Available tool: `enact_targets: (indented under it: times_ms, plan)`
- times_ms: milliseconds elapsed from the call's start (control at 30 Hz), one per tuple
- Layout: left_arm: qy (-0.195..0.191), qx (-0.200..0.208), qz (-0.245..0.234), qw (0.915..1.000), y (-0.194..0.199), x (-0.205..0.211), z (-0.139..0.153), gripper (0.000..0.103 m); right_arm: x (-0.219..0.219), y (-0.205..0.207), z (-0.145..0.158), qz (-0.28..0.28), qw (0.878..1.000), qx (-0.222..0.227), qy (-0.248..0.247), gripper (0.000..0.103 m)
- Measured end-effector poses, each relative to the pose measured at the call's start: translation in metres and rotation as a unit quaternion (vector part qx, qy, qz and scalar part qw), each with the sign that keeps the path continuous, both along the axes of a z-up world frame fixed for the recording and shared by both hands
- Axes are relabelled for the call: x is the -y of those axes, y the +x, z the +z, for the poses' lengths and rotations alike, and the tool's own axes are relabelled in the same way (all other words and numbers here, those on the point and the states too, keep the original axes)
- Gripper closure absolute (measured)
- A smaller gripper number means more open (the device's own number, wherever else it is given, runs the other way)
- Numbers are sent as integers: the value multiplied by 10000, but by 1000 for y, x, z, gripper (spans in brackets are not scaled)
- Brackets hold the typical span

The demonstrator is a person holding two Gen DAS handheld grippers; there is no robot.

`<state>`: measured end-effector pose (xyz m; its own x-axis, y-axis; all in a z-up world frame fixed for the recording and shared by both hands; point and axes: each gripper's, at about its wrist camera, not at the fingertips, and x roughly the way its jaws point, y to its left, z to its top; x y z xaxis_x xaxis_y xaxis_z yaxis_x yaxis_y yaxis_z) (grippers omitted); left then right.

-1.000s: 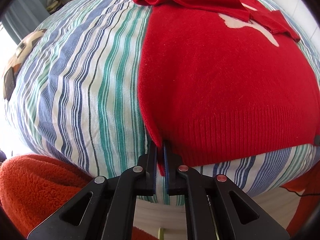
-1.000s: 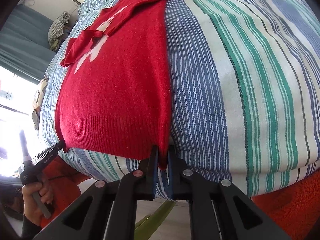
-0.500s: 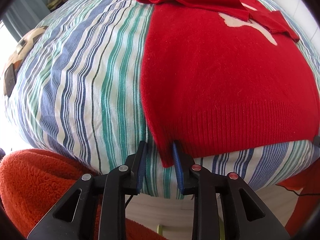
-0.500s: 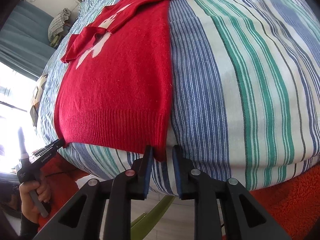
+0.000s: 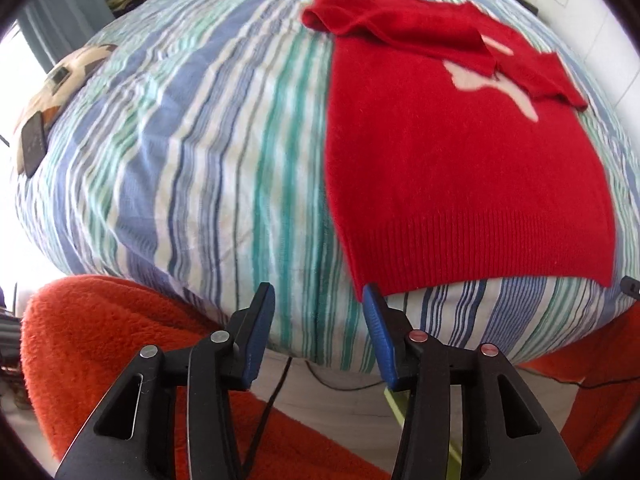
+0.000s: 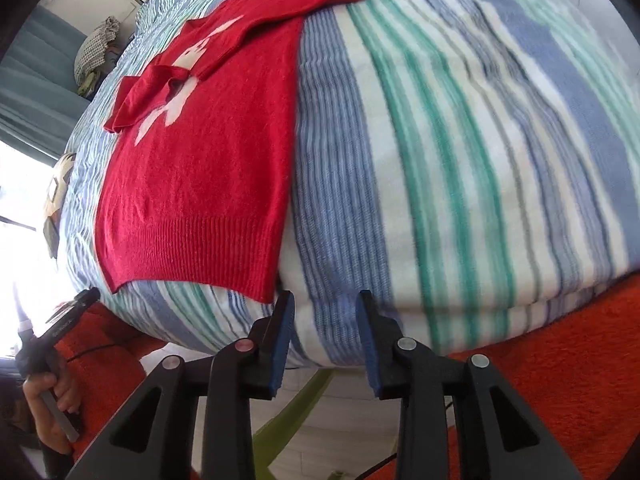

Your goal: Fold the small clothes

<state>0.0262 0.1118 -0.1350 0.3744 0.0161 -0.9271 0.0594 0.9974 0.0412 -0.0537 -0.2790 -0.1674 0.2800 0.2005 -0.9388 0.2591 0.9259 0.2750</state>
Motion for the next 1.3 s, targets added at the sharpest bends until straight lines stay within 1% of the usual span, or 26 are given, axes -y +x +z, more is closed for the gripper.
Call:
enact_targets:
  times_ms: [67, 100, 167, 233, 267, 300, 367, 400, 433, 467, 500, 533, 567, 600, 633, 667, 700, 767, 833, 867, 900, 967, 1033, 1100, 1167, 1300]
  plan:
    - [-103, 420, 267, 9987, -2, -15, 18, 34, 3, 14, 24, 291, 9973, 245, -630, 69]
    - [-132, 618, 385, 9973, 0, -21, 24, 34, -1, 25, 36, 563, 9933, 439, -910, 64]
    - [-169, 883, 602, 9941, 6, -31, 30, 34, -16, 53, 56, 1258, 9797, 818, -1327, 55]
    - [-265, 1072, 786, 9908, 12, -36, 28, 34, -40, 82, 72, 2021, 9582, 1280, -1570, 54]
    - [-285, 1158, 844, 9893, 13, -38, 24, 34, -55, 97, 76, 2375, 9443, 1492, -1722, 54]
    - [-232, 1141, 885, 9893, 14, -38, 19, 34, -69, 112, 78, 2711, 9304, 1692, -1798, 54]
    - [-147, 954, 882, 9914, 20, -39, 12, 34, -94, 143, 73, 3281, 9080, 1959, -1718, 54]
    - [-146, 965, 879, 9913, 20, -39, 11, 34, -107, 158, 64, 3542, 8972, 2017, -1699, 52]
    - [-135, 1003, 900, 9908, 23, -43, 11, 34, -119, 173, 51, 3807, 8855, 1997, -1761, 51]
    - [-131, 1021, 917, 9904, 23, -44, 11, 34, -132, 188, 34, 3998, 8773, 1864, -1889, 51]
    - [-152, 1015, 930, 9904, 22, -45, 11, 34, -138, 204, 17, 4093, 8724, 1694, -2065, 52]
    - [-183, 988, 963, 9903, 23, -47, 11, 34, -141, 217, 1, 4105, 8703, 1558, -2234, 52]
    - [-219, 958, 1007, 9900, 23, -48, 10, 34, -138, 228, -14, 4053, 8738, 1413, -2285, 53]
    - [-272, 928, 1055, 9897, 24, -50, 10, 34, -130, 236, -19, 3899, 8853, 1367, -2133, 73]
    - [-340, 908, 1103, 9892, 22, -53, 9, 34, -117, 242, -15, 3638, 8996, 1395, -1971, 88]
    - [-418, 893, 1146, 9885, 22, -55, 9, 34, -100, 244, -6, 3260, 9158, 1485, -1816, 96]
    - [-482, 882, 1174, 9880, 21, -57, 9, 34, -75, 243, 10, 2871, 9303, 1685, -1537, 96]
    - [-551, 838, 1196, 9877, 24, -58, 8, 34, -14, 232, 41, 2019, 9494, 2019, -1309, 96]
    - [-586, 772, 1187, 9882, 26, -58, 4, 34, 63, 210, 67, 992, 9643, 2197, -1094, 96]
    - [-593, 740, 1175, 9885, 27, -57, 3, 34, 104, 196, 77, 448, 9683, 2235, -1022, 96]
    - [-582, 720, 1158, 9890, 27, -55, 2, 34, 144, 181, 82, -55, 9704, 2234, -913, 96]
    - [-499, 730, 1116, 9898, 28, -51, 1, 34, 210, 152, 84, -872, 9694, 2132, -848, 96]
    - [-380, 742, 1077, 9907, 28, -46, 0, 34, 255, 130, 71, -1314, 9692, 1948, -733, 96]
    - [-234, 711, 1059, 9915, 28, -42, -3, 34, 283, 115, 51, -1679, 9686, 1807, -319, 96]
    - [-107, 699, 1040, 9921, 27, -39, -5, 34, 300, 99, 30, -2111, 9598, 1839, 202, 96]
    - [91, 729, 1015, 9921, 24, -37, -5, 34, 322, 73, -1, -2903, 9280, 2092, 1037, 94]
